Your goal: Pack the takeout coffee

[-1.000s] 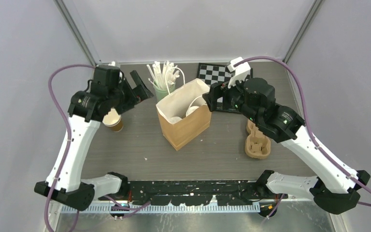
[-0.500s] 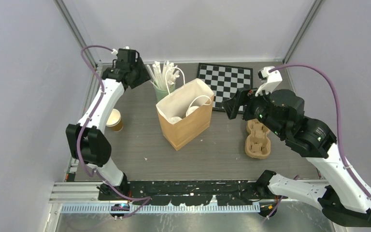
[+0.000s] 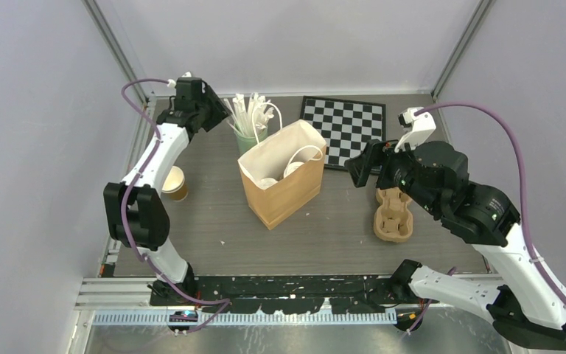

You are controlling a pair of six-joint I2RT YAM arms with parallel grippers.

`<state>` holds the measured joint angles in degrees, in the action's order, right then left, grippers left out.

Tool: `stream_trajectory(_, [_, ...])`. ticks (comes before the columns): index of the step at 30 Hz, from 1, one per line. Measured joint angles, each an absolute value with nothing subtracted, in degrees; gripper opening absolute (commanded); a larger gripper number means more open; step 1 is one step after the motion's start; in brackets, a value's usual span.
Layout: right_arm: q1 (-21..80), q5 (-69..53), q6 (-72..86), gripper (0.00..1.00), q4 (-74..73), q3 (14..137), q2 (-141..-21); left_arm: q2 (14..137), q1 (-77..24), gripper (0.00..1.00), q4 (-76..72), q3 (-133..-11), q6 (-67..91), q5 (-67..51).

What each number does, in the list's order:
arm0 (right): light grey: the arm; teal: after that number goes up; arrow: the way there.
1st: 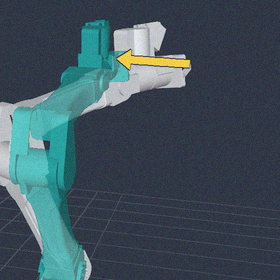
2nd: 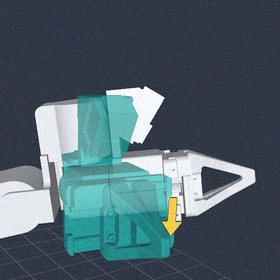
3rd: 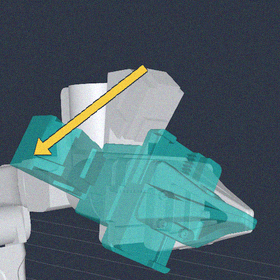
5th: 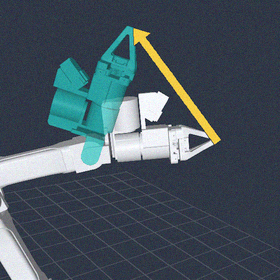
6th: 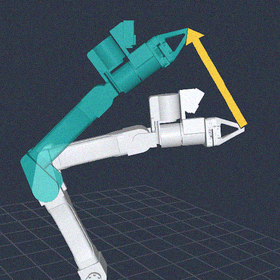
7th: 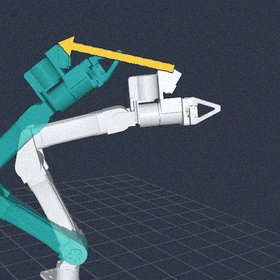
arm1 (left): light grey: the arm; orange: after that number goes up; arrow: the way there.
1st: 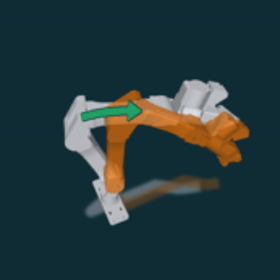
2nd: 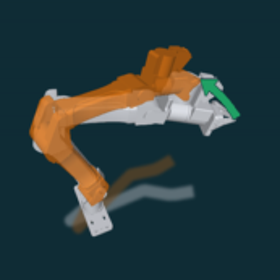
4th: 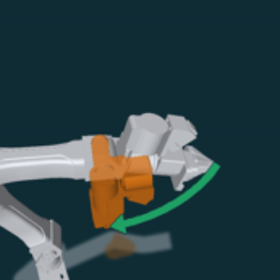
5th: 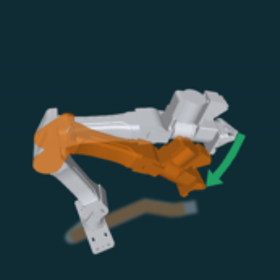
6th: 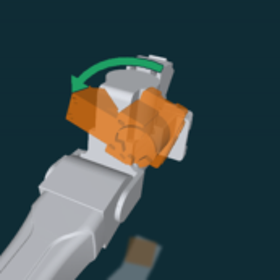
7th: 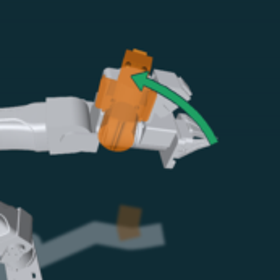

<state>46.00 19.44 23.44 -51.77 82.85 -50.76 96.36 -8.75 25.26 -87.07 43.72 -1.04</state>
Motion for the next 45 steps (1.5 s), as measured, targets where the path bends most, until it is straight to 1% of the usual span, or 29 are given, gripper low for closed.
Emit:
stream_trajectory(5, [46.02,19.38,22.65,0.89,-51.83,82.85,-52.12,96.62,-8.75,0.41,25.15,-86.98,44.62,-2.15])
stream_trajectory(11, [46.02,19.0,22.44,0.89,-51.77,82.85,-53.28,96.62,-8.75,0.38,25.1,-86.11,45.43,-3.01])
stream_trajectory(13, [46.0,18.98,22.44,0.89,-51.7,82.85,-53.21,96.62,-8.75,0.34,25.12,-85.6,46.17,-3.25])
stream_trajectory(15, [46.02,18.96,22.44,0.89,-51.68,82.85,-53.12,96.62,-8.75,0.27,25.12,-85.32,46.54,-3.57])
stream_trajectory(18, [46.0,18.96,22.46,0.89,-51.68,82.85,-53.08,96.62,-8.75,0.05,25.1,-85.25,47.31,-4.19])
stream_trajectory(19, [46.02,18.96,22.46,0.89,-51.7,82.83,-53.08,96.62,-8.75,0.01,25.1,-85.25,47.64,-4.36])
stream_trajectory(29, [46.02,19.11,23.57,0.89,-51.64,82.35,-50.5,94.19,-8.73,0.0,28.69,-87.13,46.13,-4.54])
stream_trajectory(34, [46.02,20.47,24.14,0.89,-51.66,80.34,-48.38,89.67,-8.6,0.0,31.2,-91.94,45.58,-3.75])
stream_trajectory(40, [46.0,25.91,21.21,0.9,-52.56,79.37,-46.59,82.56,-8.6,0.0,32.49,-93.58,45.98,-2.76])
stream_trajectory(45, [46.0,27.9,19.79,0.9,-52.71,79.37,-44.99,78.13,-8.58,0.0,34.79,-96.44,46.02,-1.5])
